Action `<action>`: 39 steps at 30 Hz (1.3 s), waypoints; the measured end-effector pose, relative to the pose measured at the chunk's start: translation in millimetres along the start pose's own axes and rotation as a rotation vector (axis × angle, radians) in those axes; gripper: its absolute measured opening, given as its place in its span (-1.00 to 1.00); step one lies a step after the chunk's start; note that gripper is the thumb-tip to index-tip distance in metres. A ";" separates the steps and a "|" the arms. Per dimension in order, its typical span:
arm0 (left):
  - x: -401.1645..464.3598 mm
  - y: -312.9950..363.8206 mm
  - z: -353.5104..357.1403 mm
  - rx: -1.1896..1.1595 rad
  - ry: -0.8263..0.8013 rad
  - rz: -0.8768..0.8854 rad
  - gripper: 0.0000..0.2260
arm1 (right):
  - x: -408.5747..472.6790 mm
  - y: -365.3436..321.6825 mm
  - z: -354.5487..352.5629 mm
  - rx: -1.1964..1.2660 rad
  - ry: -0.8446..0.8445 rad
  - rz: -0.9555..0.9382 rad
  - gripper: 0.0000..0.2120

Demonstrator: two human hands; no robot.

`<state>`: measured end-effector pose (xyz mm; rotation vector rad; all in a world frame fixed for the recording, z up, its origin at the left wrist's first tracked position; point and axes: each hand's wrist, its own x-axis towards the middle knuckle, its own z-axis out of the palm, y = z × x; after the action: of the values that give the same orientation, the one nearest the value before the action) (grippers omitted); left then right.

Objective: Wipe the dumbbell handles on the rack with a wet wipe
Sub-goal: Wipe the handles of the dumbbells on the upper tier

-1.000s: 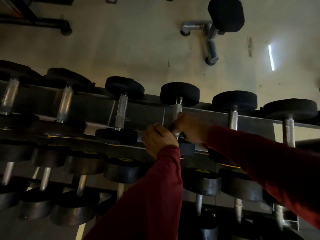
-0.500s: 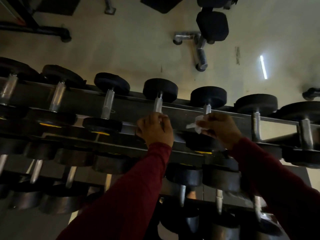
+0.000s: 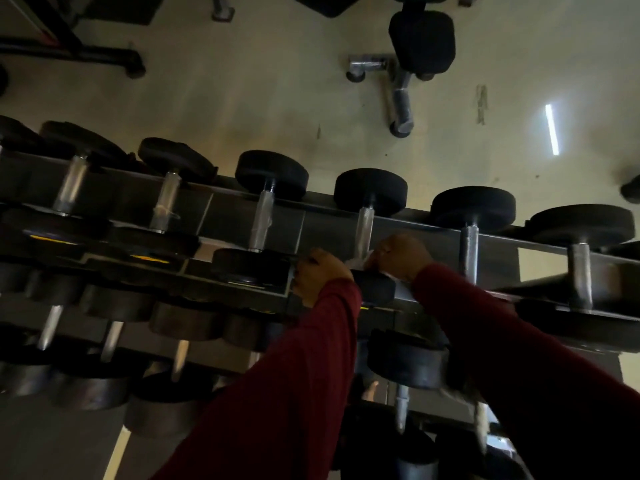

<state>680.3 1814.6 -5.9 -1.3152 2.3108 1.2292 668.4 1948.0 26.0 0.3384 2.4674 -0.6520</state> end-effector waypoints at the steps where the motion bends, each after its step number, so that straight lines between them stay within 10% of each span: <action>1: -0.5 0.6 0.8 -0.069 0.029 -0.024 -0.62 | 4.6 0.3 3.3 -0.058 0.003 -0.022 -0.63; 32: -3.1 -2.3 7.1 -0.345 0.155 -0.080 -0.46 | 1.9 4.0 10.8 0.279 0.025 0.057 -0.74; 39: -0.9 -2.1 4.7 -0.346 0.110 -0.130 -0.62 | 7.0 -36.2 25.5 0.175 0.251 0.050 -0.94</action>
<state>681.6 1818.2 -9.6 -1.6529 2.1063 1.6012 660.9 1904.7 17.1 0.5795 2.6334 -0.8517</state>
